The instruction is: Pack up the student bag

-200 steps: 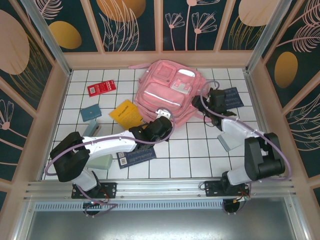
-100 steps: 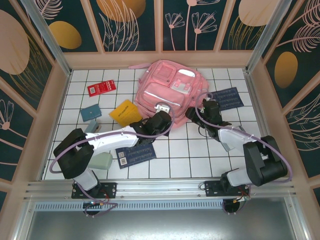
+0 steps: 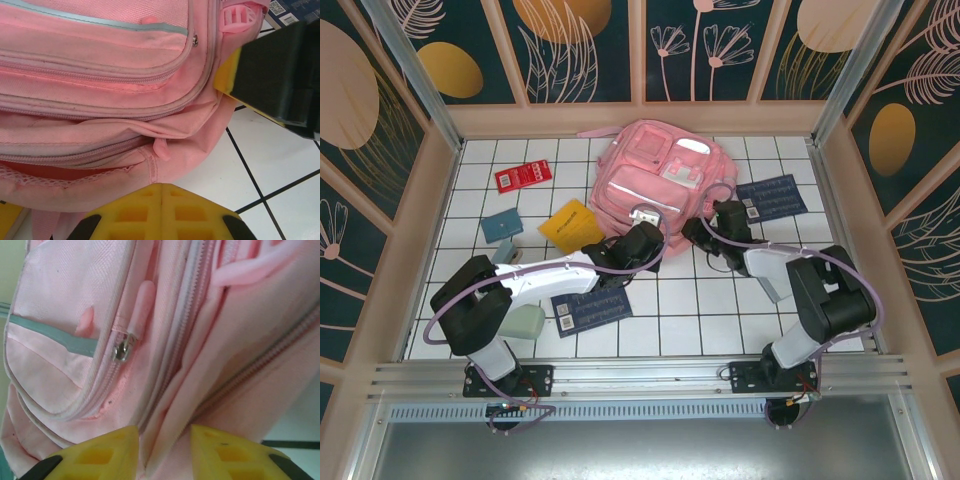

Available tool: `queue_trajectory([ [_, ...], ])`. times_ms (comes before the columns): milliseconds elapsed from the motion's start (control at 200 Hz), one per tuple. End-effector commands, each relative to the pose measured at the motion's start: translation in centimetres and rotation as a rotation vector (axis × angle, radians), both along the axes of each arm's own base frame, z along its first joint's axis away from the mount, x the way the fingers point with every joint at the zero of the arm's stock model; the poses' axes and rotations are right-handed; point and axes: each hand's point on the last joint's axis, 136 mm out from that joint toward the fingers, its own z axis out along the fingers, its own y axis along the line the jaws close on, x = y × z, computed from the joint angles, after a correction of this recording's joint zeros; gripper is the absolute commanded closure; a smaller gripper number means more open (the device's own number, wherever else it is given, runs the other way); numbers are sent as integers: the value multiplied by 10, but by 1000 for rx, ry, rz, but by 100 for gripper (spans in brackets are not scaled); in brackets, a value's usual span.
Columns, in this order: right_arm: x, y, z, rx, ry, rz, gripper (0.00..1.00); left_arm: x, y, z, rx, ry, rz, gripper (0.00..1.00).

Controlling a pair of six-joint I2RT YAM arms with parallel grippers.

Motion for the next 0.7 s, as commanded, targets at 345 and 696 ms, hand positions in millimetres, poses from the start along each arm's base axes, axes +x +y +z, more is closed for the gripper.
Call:
queue_trajectory([
  [345, 24, 28, 58, 88, -125, 30, 100, 1, -4, -1, -48, 10, -8, 85],
  [696, 26, 25, 115, 77, -234, 35, 100, 20, -1, 2, -59, -2, 20, 72],
])
